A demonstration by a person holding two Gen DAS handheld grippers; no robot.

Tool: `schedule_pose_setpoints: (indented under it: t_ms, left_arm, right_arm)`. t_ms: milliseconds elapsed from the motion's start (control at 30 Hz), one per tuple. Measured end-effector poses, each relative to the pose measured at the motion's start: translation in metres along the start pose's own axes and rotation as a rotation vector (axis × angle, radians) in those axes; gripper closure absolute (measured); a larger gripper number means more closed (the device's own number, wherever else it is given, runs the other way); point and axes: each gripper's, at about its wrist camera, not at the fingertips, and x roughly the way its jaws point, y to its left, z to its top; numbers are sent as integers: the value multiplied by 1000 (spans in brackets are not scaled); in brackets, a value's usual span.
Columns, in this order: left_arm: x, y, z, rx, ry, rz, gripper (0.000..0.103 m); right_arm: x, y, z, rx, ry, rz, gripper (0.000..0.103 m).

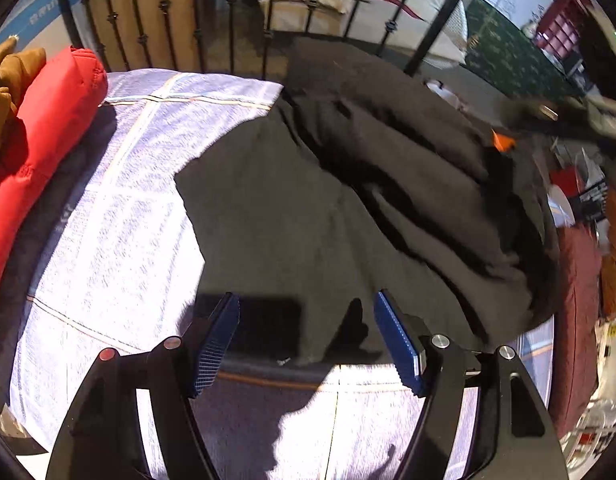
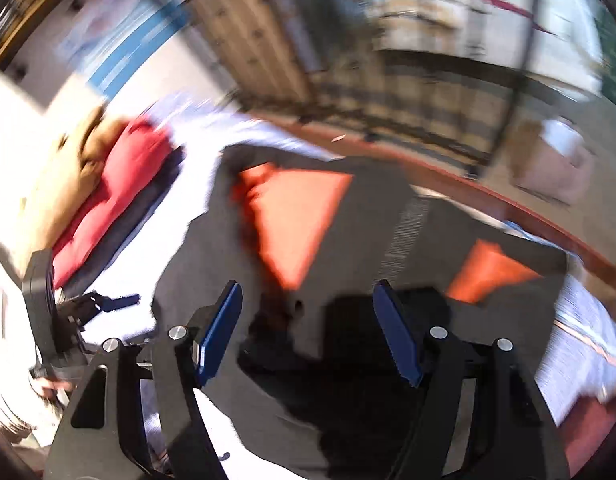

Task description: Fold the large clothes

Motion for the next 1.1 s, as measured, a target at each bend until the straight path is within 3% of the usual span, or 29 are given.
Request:
schedule_pose_setpoints:
  t_ms: [67,100,133,167,200,267,367,433,500,567,633,700,733,800,933,1100]
  left_arm:
    - [-5,-3,-9,24,-7,19,35]
    - [-7,-3,-12,34,-10,27,35]
    - [-10,-3,-16,39,-13,36,35]
    - [-13,1,-20,36,-19,48,34]
    - [-14,4,-25,29,-21,50,34]
    - [-17,11,-31,13,-19,61,34]
    - [-15,15,-38,9,-5,81,34]
    - [-17,16,-39,-5,-1,74,34]
    - [-18,15,-37,-14,-2,67,34]
    - [-20,11,-37,-6,-8,65,34]
    - [-19,7,-36,4,-9,61,34]
    - [-16,6,-34,16,-10,58,34]
    - [-14,7,-34,20,-9,59,34]
    - [-9,6,-32,25,-1,60,34]
    - [-2,1,-23,38,-11,67,34]
    - [1,4,7,21,-68,83,34]
  right_arm:
    - [20,20,6,-44,26,-3,35]
    - [38,30,7,-72,72,-28,41]
    - [52,38,5,-94,125,-46,82]
    - [63,42,2,-112,164,-57,99]
    - [70,49,4,-137,173,-93,99]
    - [64,59,11,-188,106,-146,99]
    - [42,76,52,-201,-46,-252,99]
    - [37,88,79,-184,-95,-305,99]
    - [47,102,100,-240,-144,-469,99]
    - [70,102,106,-269,-120,-565,99]
    - [99,84,107,-173,1,-520,95]
    - [108,58,98,-13,38,-435,86]
    - [104,46,91,61,26,-411,62]
    - [85,24,70,184,-35,-367,26]
    - [32,-12,36,232,-160,-373,25]
    - [-9,-81,-18,311,-137,-494,25]
